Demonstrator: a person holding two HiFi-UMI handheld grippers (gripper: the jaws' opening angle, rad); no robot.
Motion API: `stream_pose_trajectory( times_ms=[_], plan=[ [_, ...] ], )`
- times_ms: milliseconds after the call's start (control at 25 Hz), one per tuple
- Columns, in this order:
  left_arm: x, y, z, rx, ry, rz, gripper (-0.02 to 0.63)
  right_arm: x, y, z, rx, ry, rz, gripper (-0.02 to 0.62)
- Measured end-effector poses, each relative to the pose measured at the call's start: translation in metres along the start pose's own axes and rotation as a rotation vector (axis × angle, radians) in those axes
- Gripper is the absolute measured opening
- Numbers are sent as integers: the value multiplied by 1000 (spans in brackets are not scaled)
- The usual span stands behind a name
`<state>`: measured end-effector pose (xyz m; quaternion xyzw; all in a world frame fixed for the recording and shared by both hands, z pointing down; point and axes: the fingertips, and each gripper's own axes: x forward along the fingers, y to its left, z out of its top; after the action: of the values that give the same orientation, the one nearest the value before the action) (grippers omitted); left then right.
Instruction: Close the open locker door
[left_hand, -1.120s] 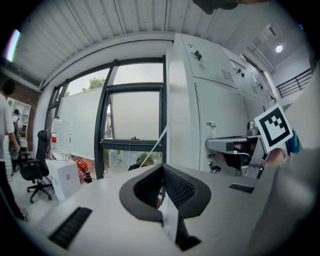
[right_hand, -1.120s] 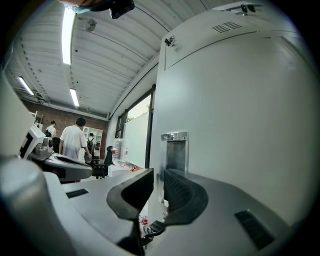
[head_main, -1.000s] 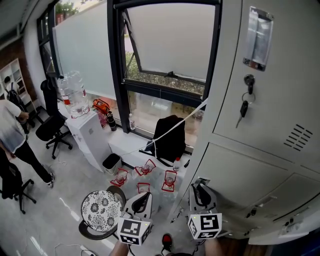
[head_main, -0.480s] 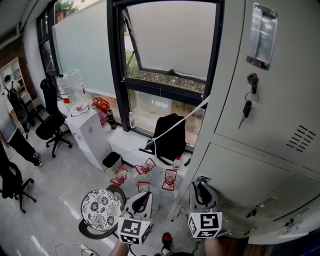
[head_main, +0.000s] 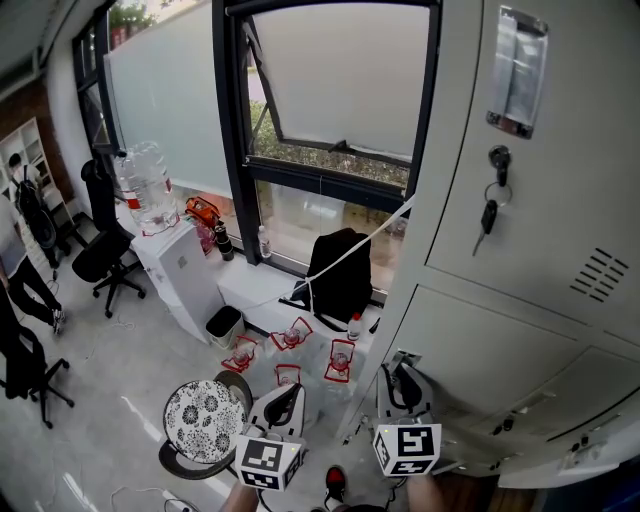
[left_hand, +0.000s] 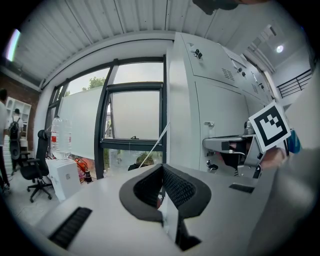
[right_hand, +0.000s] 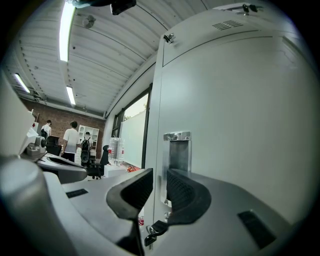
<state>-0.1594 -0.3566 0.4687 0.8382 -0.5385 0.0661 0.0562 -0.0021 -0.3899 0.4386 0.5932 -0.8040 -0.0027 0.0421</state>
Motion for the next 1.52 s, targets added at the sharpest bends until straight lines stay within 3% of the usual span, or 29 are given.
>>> stream_pose_trajectory(
  times_ms=[520, 1520],
  plan=[
    [-6, -3, 1, 2, -4, 8, 21, -6, 6, 0, -5, 18, 38, 104],
    [-44, -44, 13, 37, -39, -25, 21, -73, -4, 11, 1, -14, 19, 137]
  ],
)
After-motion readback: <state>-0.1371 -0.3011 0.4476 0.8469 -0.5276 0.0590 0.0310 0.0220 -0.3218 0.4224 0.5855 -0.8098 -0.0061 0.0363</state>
